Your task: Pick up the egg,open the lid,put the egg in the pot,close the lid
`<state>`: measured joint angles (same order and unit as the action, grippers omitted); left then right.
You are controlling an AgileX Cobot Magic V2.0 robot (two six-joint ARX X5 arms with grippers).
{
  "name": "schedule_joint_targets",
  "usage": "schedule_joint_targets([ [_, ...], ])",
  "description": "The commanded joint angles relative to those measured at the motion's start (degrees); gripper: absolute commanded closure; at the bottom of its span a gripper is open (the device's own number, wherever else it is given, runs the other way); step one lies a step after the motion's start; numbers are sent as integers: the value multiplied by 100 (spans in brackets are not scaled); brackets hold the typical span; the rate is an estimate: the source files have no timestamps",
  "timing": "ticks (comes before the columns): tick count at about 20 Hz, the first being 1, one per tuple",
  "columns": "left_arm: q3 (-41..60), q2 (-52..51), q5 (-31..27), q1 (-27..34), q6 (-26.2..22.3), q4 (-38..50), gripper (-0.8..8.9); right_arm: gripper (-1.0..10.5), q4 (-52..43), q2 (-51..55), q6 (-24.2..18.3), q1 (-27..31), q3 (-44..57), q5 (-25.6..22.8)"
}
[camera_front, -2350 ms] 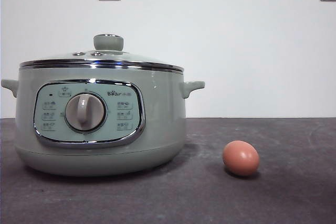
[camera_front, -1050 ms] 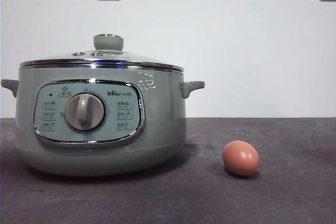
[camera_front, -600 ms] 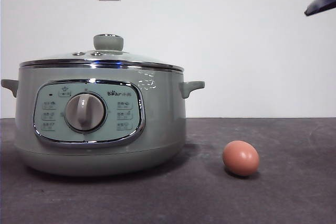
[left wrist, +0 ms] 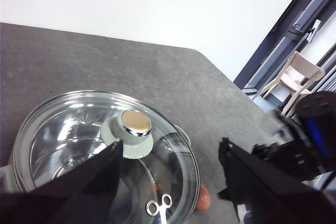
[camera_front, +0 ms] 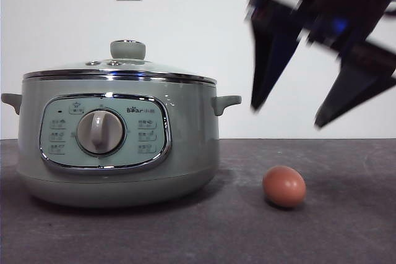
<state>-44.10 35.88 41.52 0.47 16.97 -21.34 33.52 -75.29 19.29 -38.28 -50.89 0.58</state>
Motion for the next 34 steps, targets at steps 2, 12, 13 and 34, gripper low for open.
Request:
schedule_joint_targets([
  [2, -22, -26, 7, -20, -22, 55, 499, 513, -372, -763, 83, -37, -9, -273],
  [12, -22, -26, 4, -20, -26, 52, 499, 741, -885, -1794, 55, -28, -9, -514],
  [13, -22, -26, 7, -20, -26, 52, 499, 803, -885, -1794, 55, -24, -9, -529],
  [34, -330, 2798, -3633, -2789, -1156, 1641, 404, 949, 872, 2022, -179, 192, -9, -1311],
])
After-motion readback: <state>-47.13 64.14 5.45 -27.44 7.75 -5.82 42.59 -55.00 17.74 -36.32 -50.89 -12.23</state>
